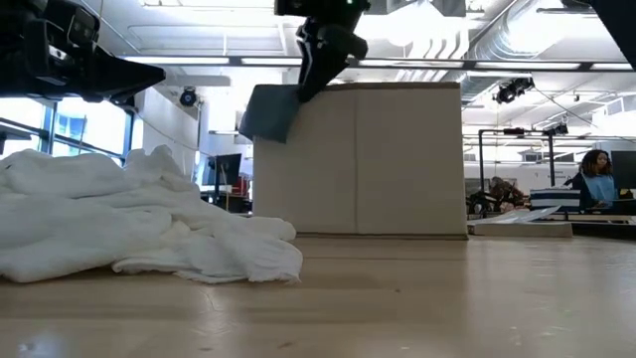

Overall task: Sort clothes
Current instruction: Put the gray pants into the white bin

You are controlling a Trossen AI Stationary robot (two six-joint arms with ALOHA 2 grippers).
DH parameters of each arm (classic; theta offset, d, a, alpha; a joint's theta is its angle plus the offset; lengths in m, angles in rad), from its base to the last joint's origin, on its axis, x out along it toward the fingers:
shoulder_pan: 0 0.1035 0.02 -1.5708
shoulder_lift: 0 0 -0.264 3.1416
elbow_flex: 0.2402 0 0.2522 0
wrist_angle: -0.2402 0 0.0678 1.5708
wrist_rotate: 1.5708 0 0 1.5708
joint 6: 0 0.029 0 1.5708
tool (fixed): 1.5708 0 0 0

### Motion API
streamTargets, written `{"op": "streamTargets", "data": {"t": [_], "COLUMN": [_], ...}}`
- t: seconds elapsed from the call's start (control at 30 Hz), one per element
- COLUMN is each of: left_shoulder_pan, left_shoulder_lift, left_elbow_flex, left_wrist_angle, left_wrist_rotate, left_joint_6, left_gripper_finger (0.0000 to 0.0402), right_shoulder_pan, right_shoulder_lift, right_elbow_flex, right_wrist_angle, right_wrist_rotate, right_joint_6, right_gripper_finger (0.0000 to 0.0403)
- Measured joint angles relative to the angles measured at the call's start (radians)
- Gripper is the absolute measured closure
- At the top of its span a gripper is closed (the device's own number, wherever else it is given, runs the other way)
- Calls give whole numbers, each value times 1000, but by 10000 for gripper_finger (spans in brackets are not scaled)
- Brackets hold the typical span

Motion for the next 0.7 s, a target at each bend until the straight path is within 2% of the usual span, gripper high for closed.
{"op": "streamTargets", "data": {"t": [0.3,0.53,0.7], "left_shoulder_pan": [0,0,0], "left_shoulder_lift": [0,0,0], "left_elbow_flex": [0,0,0], "left_wrist_angle": [0,0,0], "left_wrist_rotate": [0,0,0], "left_joint_6": [0,0,0], "left_gripper_finger": [400,400,400], "right_shoulder_pan": [2,-13,-99], "right_shoulder_lift": [0,-8,-17], "right_elbow_flex": [0,2,2], "right_wrist_angle": [134,183,82], "right_wrist_rotate": [24,277,391], "right_joint_6": [8,60,168], "right_gripper_finger": [392,398,399]}}
